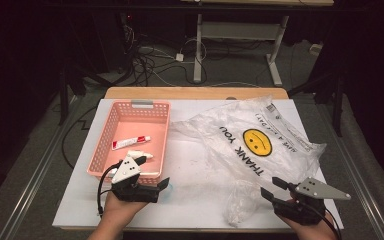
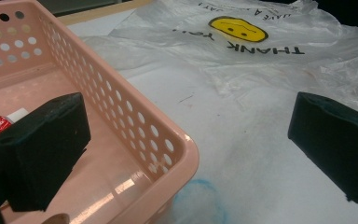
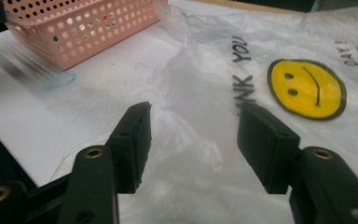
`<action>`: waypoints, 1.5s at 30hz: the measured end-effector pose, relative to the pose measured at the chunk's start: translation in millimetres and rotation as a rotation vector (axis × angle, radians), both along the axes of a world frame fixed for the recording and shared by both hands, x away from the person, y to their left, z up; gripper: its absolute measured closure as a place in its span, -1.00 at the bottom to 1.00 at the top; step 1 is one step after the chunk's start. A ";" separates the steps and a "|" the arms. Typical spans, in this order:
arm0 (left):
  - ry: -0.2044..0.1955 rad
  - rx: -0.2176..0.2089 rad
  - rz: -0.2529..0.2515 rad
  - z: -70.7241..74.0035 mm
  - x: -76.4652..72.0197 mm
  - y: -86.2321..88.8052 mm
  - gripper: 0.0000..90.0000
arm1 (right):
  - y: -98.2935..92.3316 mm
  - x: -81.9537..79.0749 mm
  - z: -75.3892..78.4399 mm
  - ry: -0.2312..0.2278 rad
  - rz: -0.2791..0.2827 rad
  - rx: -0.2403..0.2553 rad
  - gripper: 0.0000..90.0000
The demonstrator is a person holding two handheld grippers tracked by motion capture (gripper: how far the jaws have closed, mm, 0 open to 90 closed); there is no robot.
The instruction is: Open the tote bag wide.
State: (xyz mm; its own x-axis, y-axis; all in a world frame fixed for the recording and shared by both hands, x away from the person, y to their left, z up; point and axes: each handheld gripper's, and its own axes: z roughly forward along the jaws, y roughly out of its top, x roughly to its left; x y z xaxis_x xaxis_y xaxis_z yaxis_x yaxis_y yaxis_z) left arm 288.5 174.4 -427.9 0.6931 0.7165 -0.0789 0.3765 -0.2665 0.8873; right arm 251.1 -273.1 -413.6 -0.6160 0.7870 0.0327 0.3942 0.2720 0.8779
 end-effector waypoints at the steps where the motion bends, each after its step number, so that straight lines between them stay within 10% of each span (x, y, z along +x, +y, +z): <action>1: 0.001 0.000 0.002 -0.2 -0.4 0.6 -1.00 | 2.5 4.1 1.6 -0.003 0.003 -0.005 -0.12; 18: 0.004 0.011 0.029 -2.5 -7.5 10.1 -1.00 | 46.9 82.1 13.3 -0.043 0.046 0.001 -0.99; 32: 0.012 0.009 0.055 -4.8 -11.7 13.8 -1.00 | 79.1 127.3 -2.2 -0.011 0.117 -0.031 -0.87; 45: 0.014 0.024 0.070 -6.1 -18.2 17.9 -1.00 | 94.6 138.6 -34.4 0.148 0.157 -0.127 -0.45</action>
State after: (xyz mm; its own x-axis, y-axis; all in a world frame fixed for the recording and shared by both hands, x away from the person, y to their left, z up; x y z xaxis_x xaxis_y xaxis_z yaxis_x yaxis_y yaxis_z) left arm 270.3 192.3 -434.0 0.6400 0.7651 -0.0707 0.4072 -0.2597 0.8757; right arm 389.6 -178.5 -448.0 -0.7270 0.6856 0.0392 0.4605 0.4443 0.7685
